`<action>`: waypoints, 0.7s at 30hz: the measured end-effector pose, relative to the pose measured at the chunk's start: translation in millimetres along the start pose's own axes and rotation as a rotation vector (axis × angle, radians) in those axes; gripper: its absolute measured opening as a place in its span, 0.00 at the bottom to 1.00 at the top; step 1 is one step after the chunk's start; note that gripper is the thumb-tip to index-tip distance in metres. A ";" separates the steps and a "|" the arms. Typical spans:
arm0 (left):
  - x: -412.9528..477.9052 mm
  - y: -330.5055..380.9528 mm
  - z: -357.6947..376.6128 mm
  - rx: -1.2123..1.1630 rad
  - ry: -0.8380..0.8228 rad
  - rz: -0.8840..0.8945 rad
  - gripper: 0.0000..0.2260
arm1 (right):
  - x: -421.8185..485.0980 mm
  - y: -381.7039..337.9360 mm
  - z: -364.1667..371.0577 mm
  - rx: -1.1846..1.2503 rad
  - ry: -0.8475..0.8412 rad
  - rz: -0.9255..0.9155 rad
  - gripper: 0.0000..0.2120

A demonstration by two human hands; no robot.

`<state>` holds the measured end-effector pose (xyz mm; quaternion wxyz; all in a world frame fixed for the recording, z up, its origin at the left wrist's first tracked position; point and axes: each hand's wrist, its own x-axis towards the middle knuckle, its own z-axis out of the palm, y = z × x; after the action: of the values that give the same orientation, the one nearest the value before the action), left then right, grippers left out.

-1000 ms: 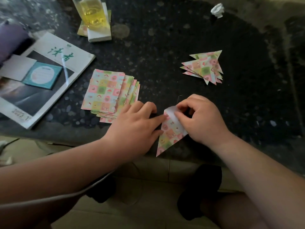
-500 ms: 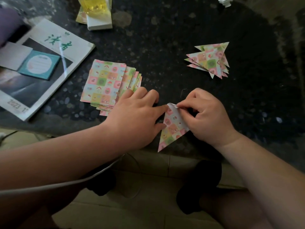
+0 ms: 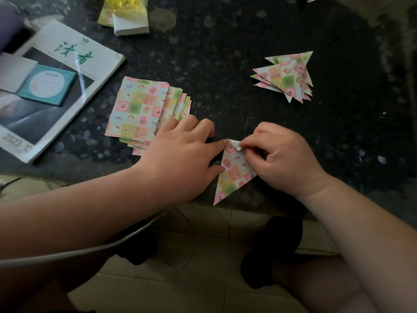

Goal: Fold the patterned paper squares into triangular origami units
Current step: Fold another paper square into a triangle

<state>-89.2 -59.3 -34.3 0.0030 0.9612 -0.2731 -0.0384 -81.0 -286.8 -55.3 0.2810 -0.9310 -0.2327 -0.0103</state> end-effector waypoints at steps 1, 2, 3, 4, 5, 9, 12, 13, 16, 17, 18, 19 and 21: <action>-0.5 0.0 0.0 0.002 0.006 0.000 0.26 | 0.3 0.1 -0.4 0.000 -0.004 -0.001 0.10; -0.9 0.2 0.2 0.002 0.007 -0.001 0.26 | 0.6 0.4 -0.7 -0.001 -0.009 -0.003 0.10; -1.2 0.4 0.0 0.000 0.002 -0.003 0.27 | 0.8 0.6 -0.9 -0.003 -0.014 -0.004 0.11; -1.3 0.6 0.0 0.001 -0.003 -0.003 0.27 | 0.9 1.2 -0.9 -0.006 -0.019 -0.004 0.11; -1.3 0.7 0.1 0.003 -0.003 -0.003 0.27 | 1.1 1.7 -1.2 -0.008 -0.023 -0.002 0.10; -2.1 0.5 0.5 0.011 0.008 -0.005 0.27 | 1.6 1.9 -2.8 -0.026 -0.041 0.004 0.09; -2.9 -0.1 1.1 0.011 0.007 -0.001 0.27 | 1.8 0.8 -3.6 -0.024 -0.055 0.001 0.10; -2.9 -0.1 1.0 0.011 0.010 -0.001 0.26 | 1.9 0.3 -3.8 -0.025 -0.061 0.000 0.11; -3.3 0.3 1.2 0.012 0.012 -0.007 0.26 | 2.1 -1.3 -4.4 -0.029 -0.084 0.001 0.13; -3.3 0.4 1.2 0.015 0.014 -0.007 0.26 | 2.3 -1.8 -4.8 -0.030 -0.086 0.001 0.14; -3.3 0.5 1.1 0.018 0.013 -0.007 0.26 | 2.5 -2.2 -5.4 -0.033 -0.085 -0.001 0.14; -3.3 0.6 1.2 0.020 0.014 -0.007 0.26 | 2.6 -2.2 -5.5 -0.037 -0.083 -0.005 0.14; -3.5 1.0 1.4 0.021 0.014 -0.010 0.26 | 2.7 -1.9 -5.8 -0.042 -0.079 -0.011 0.13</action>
<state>-92.8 -58.3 -35.3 -0.0053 0.9628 -0.2686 -0.0290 -78.8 -287.3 -49.1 0.2520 -0.9351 -0.2484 0.0200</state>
